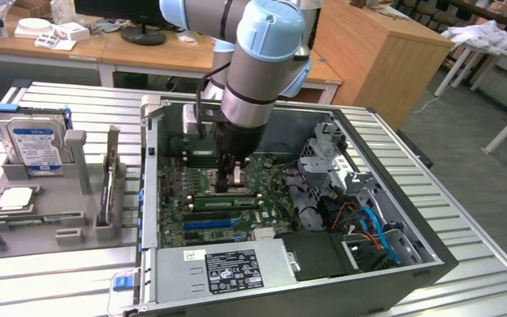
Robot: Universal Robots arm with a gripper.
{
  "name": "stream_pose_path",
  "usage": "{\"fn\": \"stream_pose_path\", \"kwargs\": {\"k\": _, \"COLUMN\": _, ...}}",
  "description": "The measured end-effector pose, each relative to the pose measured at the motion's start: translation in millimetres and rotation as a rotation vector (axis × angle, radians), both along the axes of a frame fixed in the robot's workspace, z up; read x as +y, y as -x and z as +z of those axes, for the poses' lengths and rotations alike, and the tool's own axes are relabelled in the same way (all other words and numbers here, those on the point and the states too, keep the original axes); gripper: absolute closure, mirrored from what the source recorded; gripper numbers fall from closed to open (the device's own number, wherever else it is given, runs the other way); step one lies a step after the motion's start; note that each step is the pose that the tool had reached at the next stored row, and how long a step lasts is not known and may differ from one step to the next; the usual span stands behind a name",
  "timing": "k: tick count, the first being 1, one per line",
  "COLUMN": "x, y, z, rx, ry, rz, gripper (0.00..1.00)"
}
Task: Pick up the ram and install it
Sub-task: 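Press down the ram until it locks into place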
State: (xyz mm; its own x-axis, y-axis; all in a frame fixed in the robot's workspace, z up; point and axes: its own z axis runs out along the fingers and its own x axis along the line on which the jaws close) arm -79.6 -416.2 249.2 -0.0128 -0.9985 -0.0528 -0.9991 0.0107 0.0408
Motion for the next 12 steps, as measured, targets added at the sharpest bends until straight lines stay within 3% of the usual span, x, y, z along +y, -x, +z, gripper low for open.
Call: {"fn": "stream_pose_path", "kwargs": {"k": 12, "x": 0.8, "y": 2.3, "z": -1.2, "rx": 0.0000, "ry": 0.0001, "rz": 0.000, "gripper": 0.89}}
